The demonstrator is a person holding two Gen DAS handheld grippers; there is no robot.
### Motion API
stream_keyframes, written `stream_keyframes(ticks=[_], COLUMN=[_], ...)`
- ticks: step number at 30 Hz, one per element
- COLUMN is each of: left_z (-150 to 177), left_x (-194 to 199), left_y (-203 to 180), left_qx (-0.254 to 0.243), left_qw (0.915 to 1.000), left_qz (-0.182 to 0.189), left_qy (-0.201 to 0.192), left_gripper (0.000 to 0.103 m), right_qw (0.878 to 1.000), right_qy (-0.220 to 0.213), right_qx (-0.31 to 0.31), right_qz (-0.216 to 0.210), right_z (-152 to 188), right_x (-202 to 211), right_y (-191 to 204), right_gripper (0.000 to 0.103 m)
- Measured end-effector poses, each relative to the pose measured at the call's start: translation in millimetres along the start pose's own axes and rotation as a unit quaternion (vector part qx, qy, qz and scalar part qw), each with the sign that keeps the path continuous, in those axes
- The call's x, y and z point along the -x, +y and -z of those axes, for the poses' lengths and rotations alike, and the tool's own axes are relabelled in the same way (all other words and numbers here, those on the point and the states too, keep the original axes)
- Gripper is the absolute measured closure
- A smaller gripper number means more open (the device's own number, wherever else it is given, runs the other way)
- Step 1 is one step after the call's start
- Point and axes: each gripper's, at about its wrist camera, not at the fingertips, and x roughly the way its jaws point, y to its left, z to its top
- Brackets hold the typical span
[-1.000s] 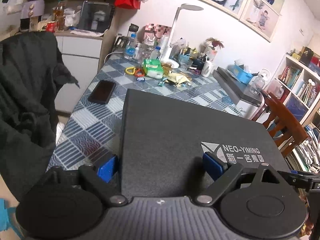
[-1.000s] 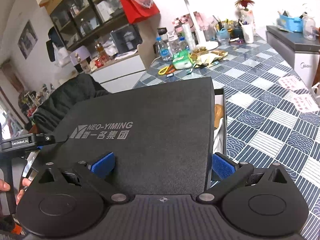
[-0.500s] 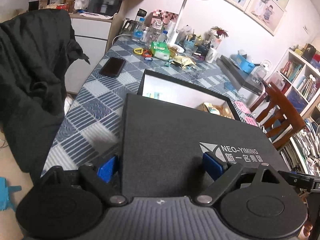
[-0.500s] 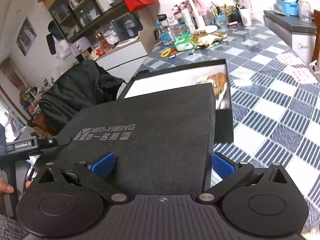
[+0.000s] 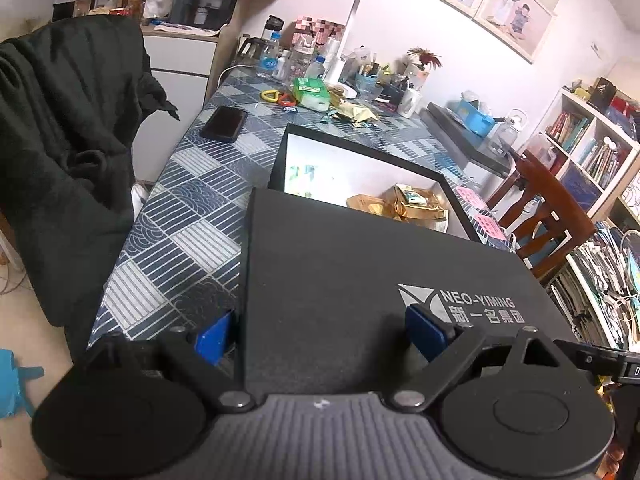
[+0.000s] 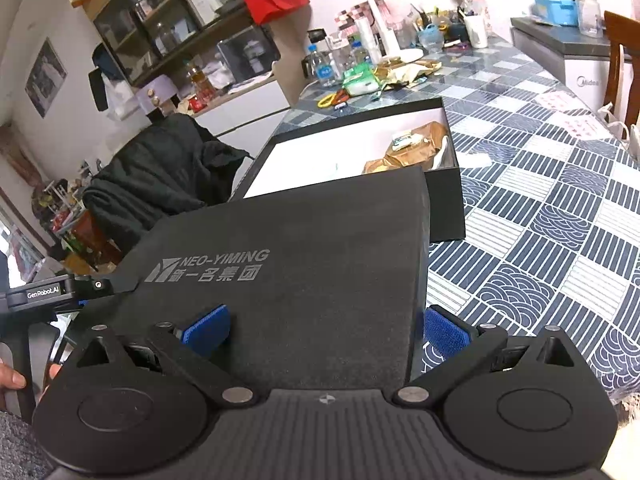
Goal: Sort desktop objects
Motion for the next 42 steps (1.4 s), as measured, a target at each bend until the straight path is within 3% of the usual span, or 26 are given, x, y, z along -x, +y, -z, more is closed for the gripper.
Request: stream_keyframes(ticks=[15, 42], left_z=[-38.0, -141.6], left_x=[-21.0, -123.1], left_y=[-19.5, -44.8], left_qx=[-0.011, 0.002], left_qw=[0.9994, 0.9953], left_qz=[-0.002, -0.054], left_qy=[-0.032, -0.081], left_gripper=[0.0, 0.0], right_qw=[0.999, 0.997], right_qy=[-0.025, -0.018], right_qx=[0.019, 0.052], right_qz=[-0.007, -0.056], right_z=[-41.2, -180.8], right_x=[-8.6, -118.4], right_y=[-16.7, -81.1], right_gripper=[0.0, 0.0])
